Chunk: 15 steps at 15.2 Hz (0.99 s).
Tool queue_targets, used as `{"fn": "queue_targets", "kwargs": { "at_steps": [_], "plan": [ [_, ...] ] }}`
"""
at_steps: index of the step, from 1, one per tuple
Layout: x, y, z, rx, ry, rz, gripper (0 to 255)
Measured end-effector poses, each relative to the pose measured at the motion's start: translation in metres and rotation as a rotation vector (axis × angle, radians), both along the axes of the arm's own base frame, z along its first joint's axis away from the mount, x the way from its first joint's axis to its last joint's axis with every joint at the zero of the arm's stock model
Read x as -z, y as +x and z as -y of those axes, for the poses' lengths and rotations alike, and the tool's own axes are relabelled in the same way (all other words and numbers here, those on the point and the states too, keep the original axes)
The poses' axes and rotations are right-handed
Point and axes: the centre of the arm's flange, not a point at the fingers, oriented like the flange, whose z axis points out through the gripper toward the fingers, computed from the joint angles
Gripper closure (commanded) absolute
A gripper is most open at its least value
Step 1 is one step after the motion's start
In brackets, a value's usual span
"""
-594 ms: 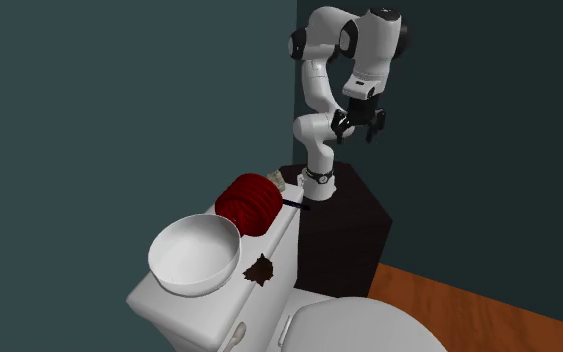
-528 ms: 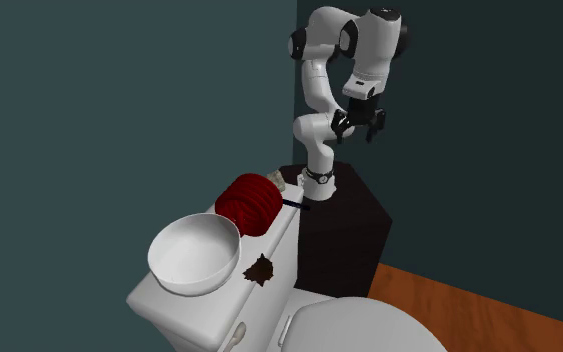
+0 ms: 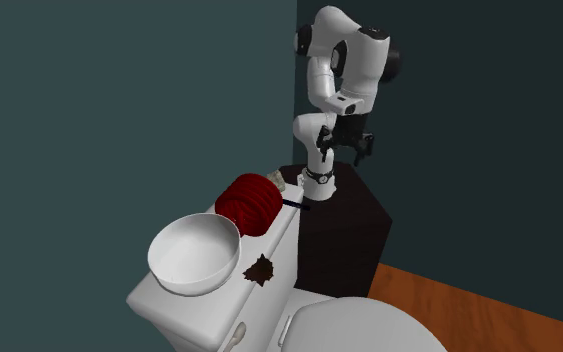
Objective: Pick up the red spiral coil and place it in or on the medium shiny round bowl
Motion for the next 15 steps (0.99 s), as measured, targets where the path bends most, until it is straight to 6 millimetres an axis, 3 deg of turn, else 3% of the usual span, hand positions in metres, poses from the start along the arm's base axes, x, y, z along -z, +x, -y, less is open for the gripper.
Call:
{"fn": "queue_targets", "kwargs": {
  "at_steps": [11, 15],
  "plan": [
    [0.034, 0.045, 0.101, 0.423, -0.157, 0.177, 0],
    [0.042, 0.049, 0.135, 0.546, -0.202, 0.229, 0]
  ]
}}
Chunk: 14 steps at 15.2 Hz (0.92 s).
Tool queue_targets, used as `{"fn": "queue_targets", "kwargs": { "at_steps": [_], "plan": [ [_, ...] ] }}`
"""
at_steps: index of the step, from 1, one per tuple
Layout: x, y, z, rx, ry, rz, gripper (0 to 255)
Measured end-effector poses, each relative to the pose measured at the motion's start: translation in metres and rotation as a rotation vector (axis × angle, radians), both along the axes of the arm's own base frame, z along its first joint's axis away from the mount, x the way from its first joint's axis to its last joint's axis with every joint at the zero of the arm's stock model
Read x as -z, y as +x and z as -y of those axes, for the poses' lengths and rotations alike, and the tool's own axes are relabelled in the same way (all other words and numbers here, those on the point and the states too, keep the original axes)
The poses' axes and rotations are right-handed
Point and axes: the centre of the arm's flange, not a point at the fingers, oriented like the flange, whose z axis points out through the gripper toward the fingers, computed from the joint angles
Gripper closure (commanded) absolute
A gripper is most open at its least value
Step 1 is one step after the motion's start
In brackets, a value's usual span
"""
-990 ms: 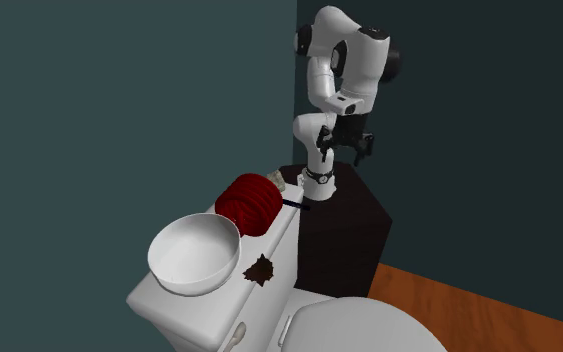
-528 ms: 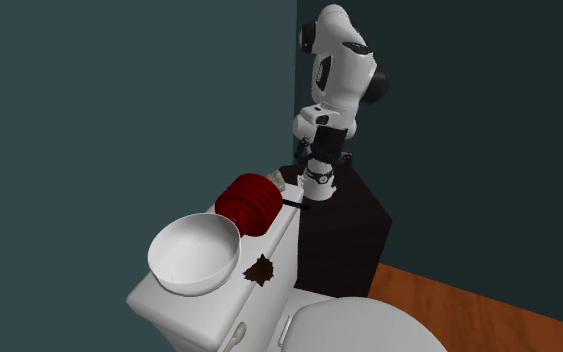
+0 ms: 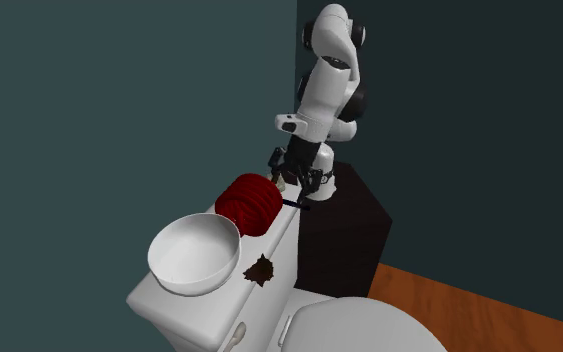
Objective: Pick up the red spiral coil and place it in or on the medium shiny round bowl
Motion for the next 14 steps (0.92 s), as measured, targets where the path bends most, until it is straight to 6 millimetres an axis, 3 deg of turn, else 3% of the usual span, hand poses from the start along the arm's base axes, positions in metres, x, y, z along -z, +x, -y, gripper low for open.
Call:
{"fn": "queue_targets", "kwargs": {
  "at_steps": [7, 13, 14],
  "plan": [
    [0.031, 0.002, 0.015, 0.015, -0.006, 0.007, 0],
    [0.035, 0.003, 0.017, 0.015, -0.006, 0.008, 0],
    [0.035, 0.003, 0.018, 0.015, -0.006, 0.008, 255]
  ]
}}
